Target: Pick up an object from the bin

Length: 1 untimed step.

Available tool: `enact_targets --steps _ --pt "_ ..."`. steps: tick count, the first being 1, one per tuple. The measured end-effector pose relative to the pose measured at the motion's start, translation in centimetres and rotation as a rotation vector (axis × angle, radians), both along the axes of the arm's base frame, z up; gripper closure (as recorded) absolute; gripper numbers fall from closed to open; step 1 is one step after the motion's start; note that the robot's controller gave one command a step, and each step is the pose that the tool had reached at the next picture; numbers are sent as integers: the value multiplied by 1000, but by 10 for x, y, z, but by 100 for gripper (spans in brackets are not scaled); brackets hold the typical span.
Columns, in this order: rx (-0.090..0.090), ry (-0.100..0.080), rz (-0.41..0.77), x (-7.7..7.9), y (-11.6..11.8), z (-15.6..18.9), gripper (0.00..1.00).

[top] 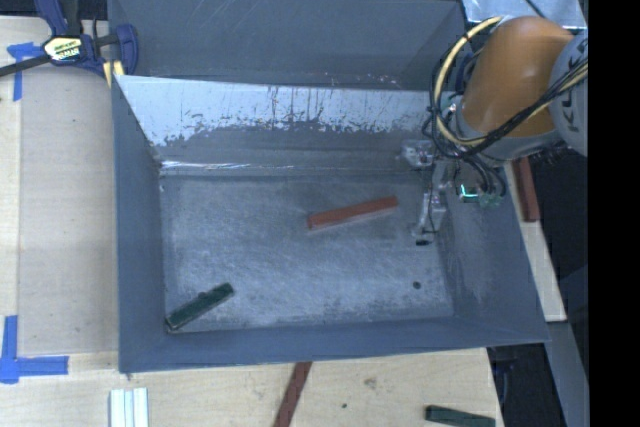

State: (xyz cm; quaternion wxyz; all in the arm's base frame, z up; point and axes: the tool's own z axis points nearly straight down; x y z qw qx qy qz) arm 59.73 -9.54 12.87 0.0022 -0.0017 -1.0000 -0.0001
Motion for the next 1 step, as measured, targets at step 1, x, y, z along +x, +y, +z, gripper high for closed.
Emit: enact_targets --steps 1 --pt "-1 -8 2 2 0 5 0"
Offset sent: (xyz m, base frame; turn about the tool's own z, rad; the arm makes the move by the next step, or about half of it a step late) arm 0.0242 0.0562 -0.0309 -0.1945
